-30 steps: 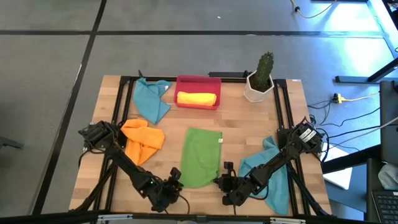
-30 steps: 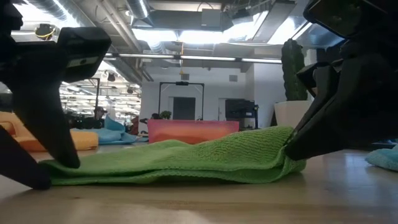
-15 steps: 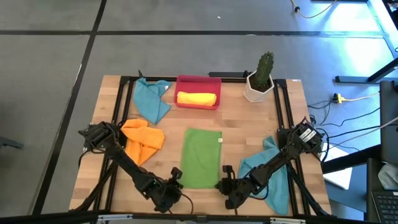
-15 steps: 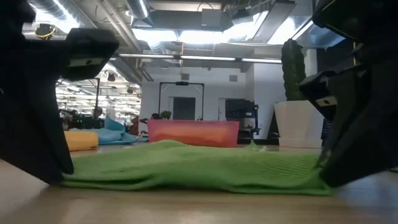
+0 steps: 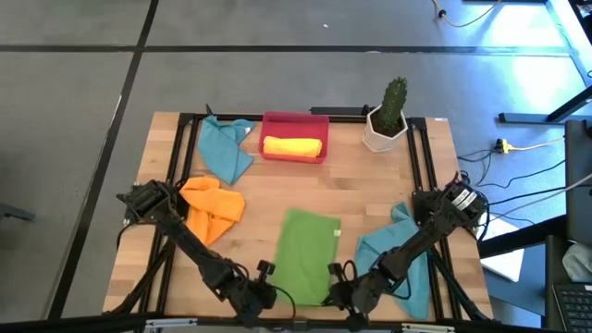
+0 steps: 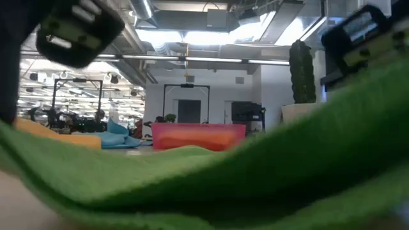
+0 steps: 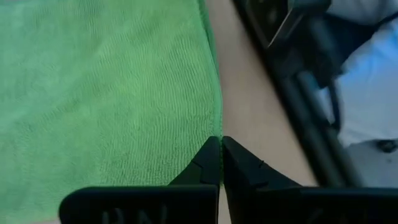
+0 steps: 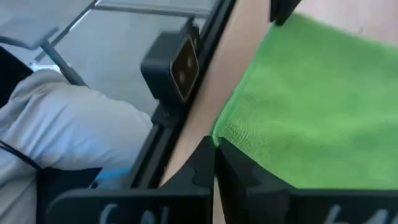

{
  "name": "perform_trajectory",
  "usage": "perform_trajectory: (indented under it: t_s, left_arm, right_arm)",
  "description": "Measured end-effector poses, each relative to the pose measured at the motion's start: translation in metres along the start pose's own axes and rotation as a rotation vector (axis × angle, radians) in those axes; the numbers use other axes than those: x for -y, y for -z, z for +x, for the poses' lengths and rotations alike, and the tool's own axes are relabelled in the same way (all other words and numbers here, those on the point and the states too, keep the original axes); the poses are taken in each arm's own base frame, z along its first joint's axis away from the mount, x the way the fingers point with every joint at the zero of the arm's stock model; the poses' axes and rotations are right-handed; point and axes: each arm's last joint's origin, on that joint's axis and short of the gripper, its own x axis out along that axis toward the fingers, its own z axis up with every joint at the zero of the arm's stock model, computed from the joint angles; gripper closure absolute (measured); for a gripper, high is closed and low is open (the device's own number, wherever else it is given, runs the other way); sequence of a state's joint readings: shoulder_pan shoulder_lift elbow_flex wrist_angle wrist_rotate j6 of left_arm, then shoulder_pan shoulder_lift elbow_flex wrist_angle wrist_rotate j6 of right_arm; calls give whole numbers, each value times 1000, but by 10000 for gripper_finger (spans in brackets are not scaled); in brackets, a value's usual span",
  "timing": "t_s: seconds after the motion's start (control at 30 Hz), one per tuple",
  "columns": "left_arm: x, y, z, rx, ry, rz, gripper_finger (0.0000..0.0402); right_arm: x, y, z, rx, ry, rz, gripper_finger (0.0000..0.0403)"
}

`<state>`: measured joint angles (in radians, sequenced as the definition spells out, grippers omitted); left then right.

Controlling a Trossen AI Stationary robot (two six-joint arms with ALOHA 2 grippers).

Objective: Roll microfiber towels into tight, uniform cylinder then place into a basket
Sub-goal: Roll the green towel

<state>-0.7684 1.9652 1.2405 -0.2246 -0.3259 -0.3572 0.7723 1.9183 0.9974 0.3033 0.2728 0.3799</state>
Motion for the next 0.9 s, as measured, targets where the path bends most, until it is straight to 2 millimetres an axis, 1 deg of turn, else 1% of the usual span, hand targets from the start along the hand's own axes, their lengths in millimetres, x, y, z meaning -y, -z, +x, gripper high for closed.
perform_trajectory:
  t_s: [0.1,0.2,0.3,0.4,0.5,0.67,0.8,0.9]
  left_arm:
    - [6,-9,-5,26,14,-2,401]
    - [11,-16,-10,44,26,-2,401]
    - [14,-15,-14,26,24,26,401]
    - [11,-14,-23,36,12,34,401]
    - [0,-15,-31,56,-2,12,401]
    - [-19,-15,-32,55,-13,-4,401]
    - [-46,-8,-25,0,-3,-2,402]
    - [-69,-6,-26,-1,-5,-14,402]
  right_arm:
    - [0,-9,-8,34,39,4,393]
    - [3,-11,-13,37,91,-16,393]
    - [7,-4,-17,24,99,-18,393]
    - [13,8,-21,29,98,13,393]
    - [21,21,-27,73,96,56,393]
    - [35,36,-36,142,110,122,393]
    - [48,42,-40,180,225,180,393]
    - [57,44,-40,197,304,212,393]
